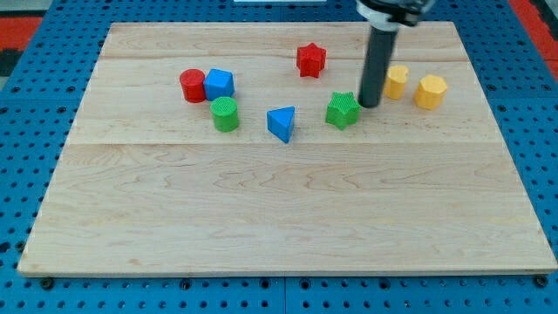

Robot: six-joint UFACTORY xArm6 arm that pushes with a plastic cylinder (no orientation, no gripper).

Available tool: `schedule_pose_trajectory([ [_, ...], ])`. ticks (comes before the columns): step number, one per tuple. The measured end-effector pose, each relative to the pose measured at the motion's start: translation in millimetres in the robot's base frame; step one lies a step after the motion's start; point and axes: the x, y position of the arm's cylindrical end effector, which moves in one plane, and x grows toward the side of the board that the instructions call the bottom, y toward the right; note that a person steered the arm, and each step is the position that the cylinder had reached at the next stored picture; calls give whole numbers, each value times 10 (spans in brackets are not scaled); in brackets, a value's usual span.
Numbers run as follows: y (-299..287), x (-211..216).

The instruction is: Push the green star into the green circle

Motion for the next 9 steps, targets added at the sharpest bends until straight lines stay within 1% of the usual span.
schedule_pose_trajectory([
  [1,-270,-42],
  [2,-362,-607],
  [3,-418,-606],
  [4,-310,-206],
  [5,-92,92],
  [6,-743,-370],
  [7,-803,-529],
  [8,-618,-344],
  [9,-627,-86],
])
